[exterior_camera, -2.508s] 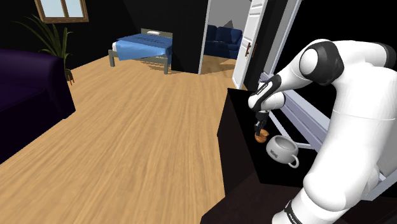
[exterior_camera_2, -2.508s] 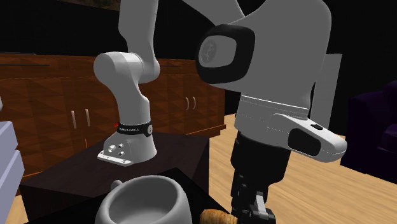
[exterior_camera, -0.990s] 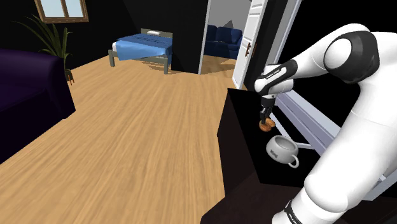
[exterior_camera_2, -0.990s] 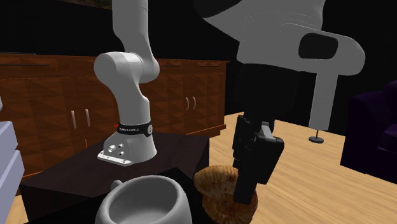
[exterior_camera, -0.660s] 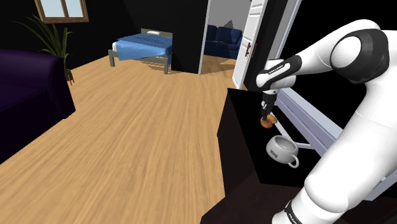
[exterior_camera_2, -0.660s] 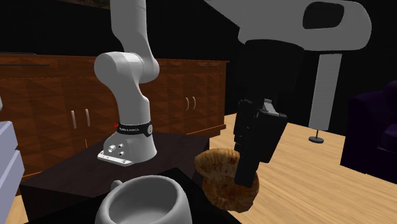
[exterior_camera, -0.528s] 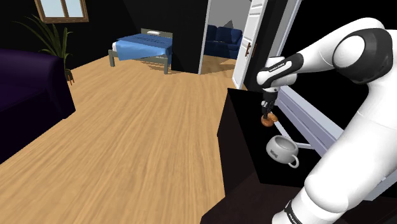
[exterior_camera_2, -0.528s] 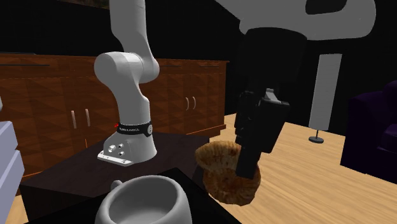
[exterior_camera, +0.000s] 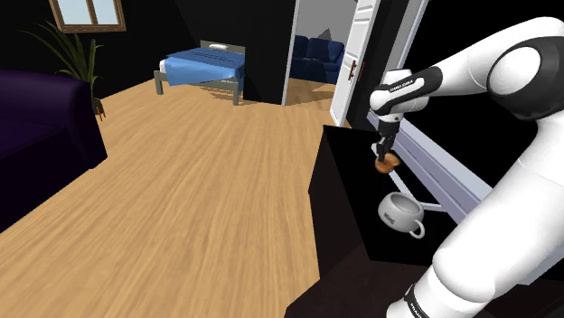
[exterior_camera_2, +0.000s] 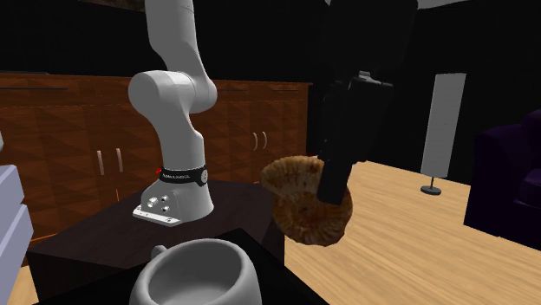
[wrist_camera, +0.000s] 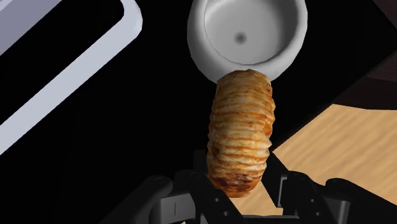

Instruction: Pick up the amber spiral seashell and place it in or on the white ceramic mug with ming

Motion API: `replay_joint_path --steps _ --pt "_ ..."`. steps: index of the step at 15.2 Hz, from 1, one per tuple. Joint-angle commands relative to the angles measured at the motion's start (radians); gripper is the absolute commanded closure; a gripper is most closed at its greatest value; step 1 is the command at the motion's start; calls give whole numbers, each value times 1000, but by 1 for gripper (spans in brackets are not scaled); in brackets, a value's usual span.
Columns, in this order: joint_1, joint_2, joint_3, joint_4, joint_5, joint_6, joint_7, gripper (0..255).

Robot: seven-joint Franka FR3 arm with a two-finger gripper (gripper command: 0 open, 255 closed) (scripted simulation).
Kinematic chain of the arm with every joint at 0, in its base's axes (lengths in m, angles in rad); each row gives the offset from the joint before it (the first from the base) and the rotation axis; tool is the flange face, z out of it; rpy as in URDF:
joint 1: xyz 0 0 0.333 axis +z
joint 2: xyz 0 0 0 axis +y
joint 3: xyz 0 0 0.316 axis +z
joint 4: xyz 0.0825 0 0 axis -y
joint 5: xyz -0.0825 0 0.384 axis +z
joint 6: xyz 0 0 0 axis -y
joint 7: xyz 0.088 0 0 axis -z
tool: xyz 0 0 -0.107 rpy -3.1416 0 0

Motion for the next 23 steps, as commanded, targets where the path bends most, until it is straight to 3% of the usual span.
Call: replay_joint_path --steps 1,7,12,23 --pt "-9 -61 -8 -59 -35 4 4 255" --pt "-69 -284 -28 -248 -160 -8 4 255" --pt "-156 -483 -41 -387 -264 -51 -27 255" --pt "-156 -393 -88 -473 -290 123 -1 255"
